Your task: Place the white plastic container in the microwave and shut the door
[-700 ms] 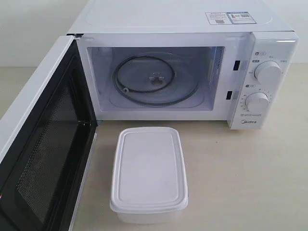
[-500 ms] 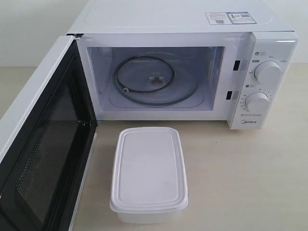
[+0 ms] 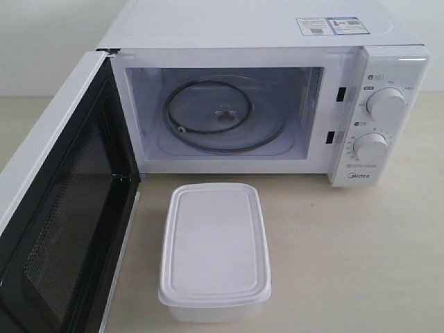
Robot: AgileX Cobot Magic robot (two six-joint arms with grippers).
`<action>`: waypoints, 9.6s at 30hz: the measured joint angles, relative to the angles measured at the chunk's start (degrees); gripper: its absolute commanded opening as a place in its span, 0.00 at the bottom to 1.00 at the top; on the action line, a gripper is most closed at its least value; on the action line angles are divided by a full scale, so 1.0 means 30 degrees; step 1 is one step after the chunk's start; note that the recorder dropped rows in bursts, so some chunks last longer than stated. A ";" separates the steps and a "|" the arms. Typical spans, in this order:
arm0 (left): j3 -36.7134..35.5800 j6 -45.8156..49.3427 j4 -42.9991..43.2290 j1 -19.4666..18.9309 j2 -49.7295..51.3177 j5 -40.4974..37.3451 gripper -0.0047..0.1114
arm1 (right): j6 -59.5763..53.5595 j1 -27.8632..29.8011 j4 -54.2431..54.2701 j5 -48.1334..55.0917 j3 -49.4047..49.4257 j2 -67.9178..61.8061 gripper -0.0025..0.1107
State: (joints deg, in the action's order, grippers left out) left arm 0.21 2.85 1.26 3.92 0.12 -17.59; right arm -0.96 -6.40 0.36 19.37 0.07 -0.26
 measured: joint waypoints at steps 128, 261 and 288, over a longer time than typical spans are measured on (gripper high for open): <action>0.0000 0.0000 0.0000 0.0000 0.0000 0.0000 0.08 | 0.4525 -0.1108 -0.6003 -1.9564 -0.4391 -2.3380 0.02; 0.0000 0.0000 0.0000 0.0000 0.0000 0.0000 0.08 | 3.5890 -0.0893 -2.8570 -2.5577 -1.2067 -3.6606 0.02; 0.0000 0.0000 0.0000 0.0000 0.0000 0.0000 0.08 | 3.5101 -0.0893 -2.5800 -2.4020 -1.2032 -3.2774 0.02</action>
State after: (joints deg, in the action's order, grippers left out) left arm 0.21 2.85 1.26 3.92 0.12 -17.59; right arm 104.35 -9.08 -77.04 -52.69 -36.03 -98.58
